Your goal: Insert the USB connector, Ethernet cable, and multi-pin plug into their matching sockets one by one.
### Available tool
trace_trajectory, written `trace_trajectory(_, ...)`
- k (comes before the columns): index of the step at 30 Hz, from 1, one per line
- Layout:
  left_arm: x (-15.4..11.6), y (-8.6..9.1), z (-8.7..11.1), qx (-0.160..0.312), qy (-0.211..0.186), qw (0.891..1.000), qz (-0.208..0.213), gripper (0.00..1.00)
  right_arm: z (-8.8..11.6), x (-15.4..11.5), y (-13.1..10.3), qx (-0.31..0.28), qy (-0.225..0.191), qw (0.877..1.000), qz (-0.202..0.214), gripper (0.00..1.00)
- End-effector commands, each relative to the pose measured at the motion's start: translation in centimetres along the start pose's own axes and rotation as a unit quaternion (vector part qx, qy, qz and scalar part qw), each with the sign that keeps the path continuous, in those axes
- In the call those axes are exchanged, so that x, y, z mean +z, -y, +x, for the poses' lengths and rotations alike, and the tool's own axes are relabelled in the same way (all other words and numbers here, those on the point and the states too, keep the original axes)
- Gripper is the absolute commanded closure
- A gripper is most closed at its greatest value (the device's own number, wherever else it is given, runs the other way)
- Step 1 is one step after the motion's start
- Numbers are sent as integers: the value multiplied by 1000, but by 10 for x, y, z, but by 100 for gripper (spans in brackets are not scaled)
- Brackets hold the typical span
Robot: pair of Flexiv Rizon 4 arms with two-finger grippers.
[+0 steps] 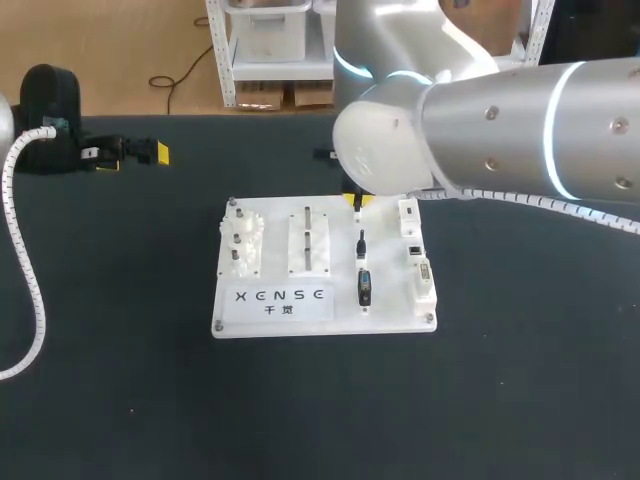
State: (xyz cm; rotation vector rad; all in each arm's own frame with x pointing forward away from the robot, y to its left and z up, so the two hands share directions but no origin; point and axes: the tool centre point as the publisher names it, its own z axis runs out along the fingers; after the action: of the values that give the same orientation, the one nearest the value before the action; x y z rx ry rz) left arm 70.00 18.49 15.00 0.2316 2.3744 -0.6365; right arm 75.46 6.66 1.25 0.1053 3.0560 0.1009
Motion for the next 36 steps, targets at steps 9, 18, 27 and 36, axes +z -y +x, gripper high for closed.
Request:
trace_trajectory(9,0,0,0,0,0,1000,0,0,2,-12,-3,-10,12,1000,-3,100)
trace_trajectory(18,0,0,0,0,0,1000,0,0,2,-30,1,-10,22,1000,-3,100)
trace_trajectory(27,0,0,0,0,0,1000,0,0,2,-43,19,-2,28,1000,-3,100)
trace_trajectory(36,0,0,0,0,0,1000,0,0,10,-42,50,8,27,1000,12,100)
